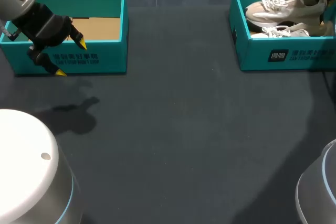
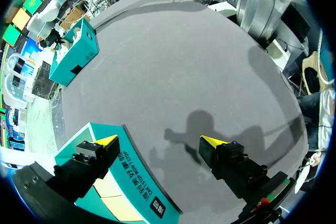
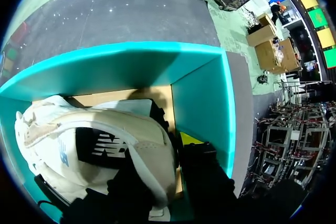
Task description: Take the shoe out of the shoebox, open the shoe tongue, remove and reinsert the insole, then place the shoe into the shoebox
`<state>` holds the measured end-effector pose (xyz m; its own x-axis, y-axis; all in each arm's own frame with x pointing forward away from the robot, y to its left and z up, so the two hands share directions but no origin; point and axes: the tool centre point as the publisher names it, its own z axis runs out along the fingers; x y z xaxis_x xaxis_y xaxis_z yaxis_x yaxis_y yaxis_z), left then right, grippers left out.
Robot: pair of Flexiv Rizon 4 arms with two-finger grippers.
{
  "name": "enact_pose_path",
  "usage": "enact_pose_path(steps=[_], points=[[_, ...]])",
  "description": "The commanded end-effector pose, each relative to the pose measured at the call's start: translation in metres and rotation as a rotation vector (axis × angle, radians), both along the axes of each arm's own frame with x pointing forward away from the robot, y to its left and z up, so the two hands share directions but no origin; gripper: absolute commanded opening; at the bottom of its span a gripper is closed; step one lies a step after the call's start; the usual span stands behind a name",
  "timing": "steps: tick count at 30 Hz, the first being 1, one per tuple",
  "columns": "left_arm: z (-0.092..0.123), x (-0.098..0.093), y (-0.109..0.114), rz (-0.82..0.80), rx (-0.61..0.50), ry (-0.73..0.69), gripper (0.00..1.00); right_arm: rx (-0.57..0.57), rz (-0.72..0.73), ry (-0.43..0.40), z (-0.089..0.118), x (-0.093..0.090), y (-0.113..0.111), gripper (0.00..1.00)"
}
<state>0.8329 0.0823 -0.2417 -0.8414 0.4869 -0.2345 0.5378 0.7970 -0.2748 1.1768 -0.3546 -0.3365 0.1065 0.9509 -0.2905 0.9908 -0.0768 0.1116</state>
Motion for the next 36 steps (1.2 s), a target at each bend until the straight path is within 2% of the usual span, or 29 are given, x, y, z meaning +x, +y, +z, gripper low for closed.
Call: enact_pose_path(steps=[1, 13, 24, 35, 36], points=[[0.001, -0.001, 0.000, 0.000, 0.002, -0.001, 1.00, -0.006, 0.001, 0.000, -0.002, 0.009, 0.000, 0.00], [0.001, -0.001, 0.000, 0.000, 0.002, -0.001, 1.00, 0.012, -0.017, -0.008, -0.014, 0.011, 0.002, 0.00], [0.001, -0.001, 0.000, 0.000, 0.002, -0.001, 1.00, 0.024, 0.003, 0.021, -0.030, 0.010, 0.007, 0.00], [0.001, -0.001, 0.000, 0.000, 0.002, -0.001, 1.00, 0.048, 0.016, 0.044, -0.036, 0.010, 0.009, 0.00], [0.001, -0.001, 0.000, 0.000, 0.002, -0.001, 1.00, 0.050, 0.017, 0.046, -0.037, 0.010, 0.009, 0.05]])
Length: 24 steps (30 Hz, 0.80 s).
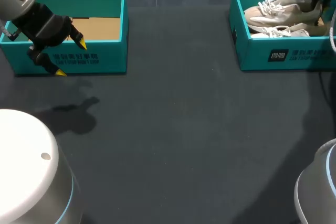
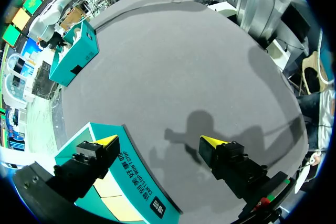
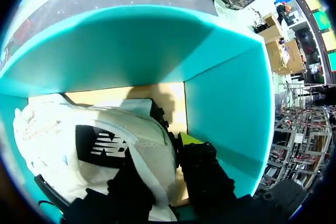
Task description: Take the shoe out of the shoebox, open the shoe tongue, remove and reinsert the insole, then place the shoe into the shoebox
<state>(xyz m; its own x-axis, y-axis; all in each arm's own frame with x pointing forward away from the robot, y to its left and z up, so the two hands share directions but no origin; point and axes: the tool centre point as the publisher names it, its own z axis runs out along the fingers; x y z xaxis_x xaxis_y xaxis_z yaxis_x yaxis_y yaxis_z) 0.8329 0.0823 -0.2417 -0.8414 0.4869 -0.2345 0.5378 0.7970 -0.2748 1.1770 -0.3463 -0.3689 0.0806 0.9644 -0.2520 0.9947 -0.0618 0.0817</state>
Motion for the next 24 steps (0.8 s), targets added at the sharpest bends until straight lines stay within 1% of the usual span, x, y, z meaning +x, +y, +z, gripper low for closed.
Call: enact_pose_path(steps=[1, 8, 10, 15, 19, 21, 22, 23, 24], points=[[0.001, -0.001, 0.000, 0.000, 0.002, -0.001, 1.00, 0.009, -0.001, 0.019, -0.004, 0.009, 0.001, 0.07], [0.001, -0.001, 0.000, 0.000, 0.002, -0.001, 1.00, 0.023, -0.002, 0.016, -0.002, 0.007, 0.004, 0.25], [0.001, -0.001, 0.000, 0.000, 0.002, -0.001, 1.00, 0.024, -0.001, 0.017, -0.002, 0.006, 0.005, 0.33], [0.001, -0.001, 0.000, 0.000, 0.002, -0.001, 1.00, 0.024, -0.002, 0.019, -0.002, 0.005, 0.007, 0.38], [0.001, -0.001, 0.000, 0.000, 0.002, -0.001, 1.00, 0.023, -0.006, 0.018, 0.001, 0.004, 0.007, 0.45], [0.001, -0.001, 0.000, 0.000, 0.002, -0.001, 1.00, 0.023, -0.009, 0.013, 0.004, 0.003, 0.007, 0.50], [0.001, -0.001, 0.000, 0.000, 0.002, -0.001, 1.00, 0.022, -0.010, 0.008, 0.006, 0.003, 0.008, 0.60], [0.001, -0.001, 0.000, 0.000, 0.002, -0.001, 1.00, 0.022, -0.013, 0.003, 0.008, 0.002, 0.008, 0.73], [0.001, -0.001, 0.000, 0.000, 0.002, -0.001, 1.00, 0.022, -0.013, 0.001, 0.009, 0.002, 0.008, 0.81]])
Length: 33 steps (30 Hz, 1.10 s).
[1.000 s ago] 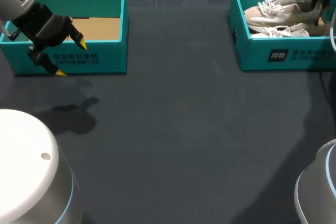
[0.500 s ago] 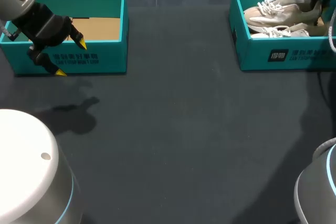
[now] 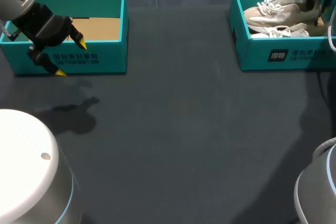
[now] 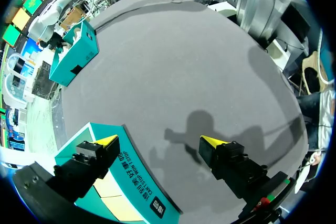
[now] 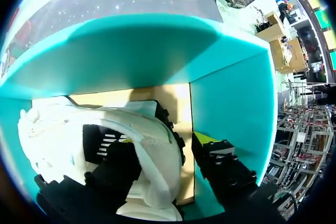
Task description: Take the shoe out of the shoebox, open the shoe tongue, remove and reinsert the insole, then place the shoe into the shoebox
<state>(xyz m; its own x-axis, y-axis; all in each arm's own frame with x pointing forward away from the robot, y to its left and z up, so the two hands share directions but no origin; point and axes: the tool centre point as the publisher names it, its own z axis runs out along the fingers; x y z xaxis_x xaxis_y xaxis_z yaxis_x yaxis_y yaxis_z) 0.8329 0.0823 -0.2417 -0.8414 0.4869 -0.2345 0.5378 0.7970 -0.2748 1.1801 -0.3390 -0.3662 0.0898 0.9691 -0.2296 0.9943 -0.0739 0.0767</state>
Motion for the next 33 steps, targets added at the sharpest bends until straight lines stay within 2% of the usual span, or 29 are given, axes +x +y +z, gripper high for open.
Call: enact_pose_path(steps=[1, 6, 13, 19, 20, 21, 27, 33], points=[[0.001, -0.001, 0.000, 0.000, 0.002, -0.001, 1.00, -0.003, -0.004, -0.005, 0.008, -0.001, 0.001, 0.82], [0.001, -0.001, 0.000, 0.000, 0.002, -0.001, 1.00, -0.008, -0.010, -0.021, 0.020, -0.003, 0.004, 0.81], [0.001, -0.001, 0.000, 0.000, 0.002, -0.001, 1.00, -0.003, -0.017, -0.050, 0.042, -0.005, 0.011, 0.87], [0.001, -0.001, 0.000, 0.000, 0.002, -0.001, 1.00, -0.005, -0.019, -0.062, 0.076, -0.009, 0.023, 0.91], [0.001, -0.001, 0.000, 0.000, 0.002, -0.001, 1.00, -0.008, -0.022, -0.060, 0.082, -0.010, 0.025, 0.93], [0.001, -0.001, 0.000, 0.000, 0.002, -0.001, 1.00, -0.009, -0.024, -0.063, 0.089, -0.012, 0.027, 1.00], [0.001, -0.001, 0.000, 0.000, 0.002, -0.001, 1.00, -0.018, -0.021, -0.092, 0.125, -0.026, 0.040, 1.00], [0.001, -0.001, 0.000, 0.000, 0.002, -0.001, 1.00, -0.019, 0.008, -0.112, 0.148, -0.042, 0.057, 1.00]])
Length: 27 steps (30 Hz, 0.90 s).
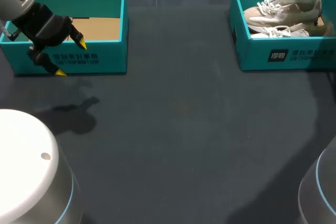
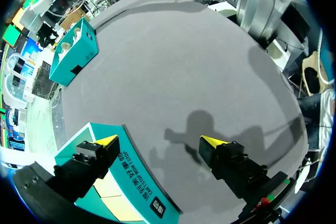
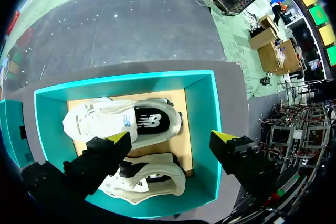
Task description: Take the shoe out of the shoebox, open the shoe tongue, remove and reinsert the insole, then place the shoe into the shoebox
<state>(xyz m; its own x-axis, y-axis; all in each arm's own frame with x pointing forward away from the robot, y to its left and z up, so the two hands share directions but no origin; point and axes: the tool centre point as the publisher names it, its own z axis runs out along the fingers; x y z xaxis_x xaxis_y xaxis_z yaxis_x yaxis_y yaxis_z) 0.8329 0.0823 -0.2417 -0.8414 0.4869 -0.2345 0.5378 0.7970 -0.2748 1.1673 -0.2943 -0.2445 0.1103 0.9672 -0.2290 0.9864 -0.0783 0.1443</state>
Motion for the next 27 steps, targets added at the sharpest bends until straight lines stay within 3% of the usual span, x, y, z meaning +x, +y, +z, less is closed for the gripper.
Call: enact_pose_path(steps=[1, 11, 21, 27], points=[[0.001, -0.001, 0.000, 0.000, 0.002, -0.001, 1.00, -0.016, 0.016, -0.045, 0.030, -0.032, 0.015, 1.00], [0.001, -0.001, 0.000, 0.000, 0.002, -0.001, 1.00, -0.028, 0.015, -0.041, 0.053, -0.070, 0.037, 1.00], [0.046, 0.009, 0.027, 0.540, 0.112, 0.111, 1.00, -0.018, 0.051, -0.021, 0.057, -0.101, 0.057, 1.00], [0.049, 0.015, 0.048, 0.937, 0.240, 0.156, 1.00, -0.011, 0.099, -0.016, 0.056, -0.117, 0.070, 1.00]])
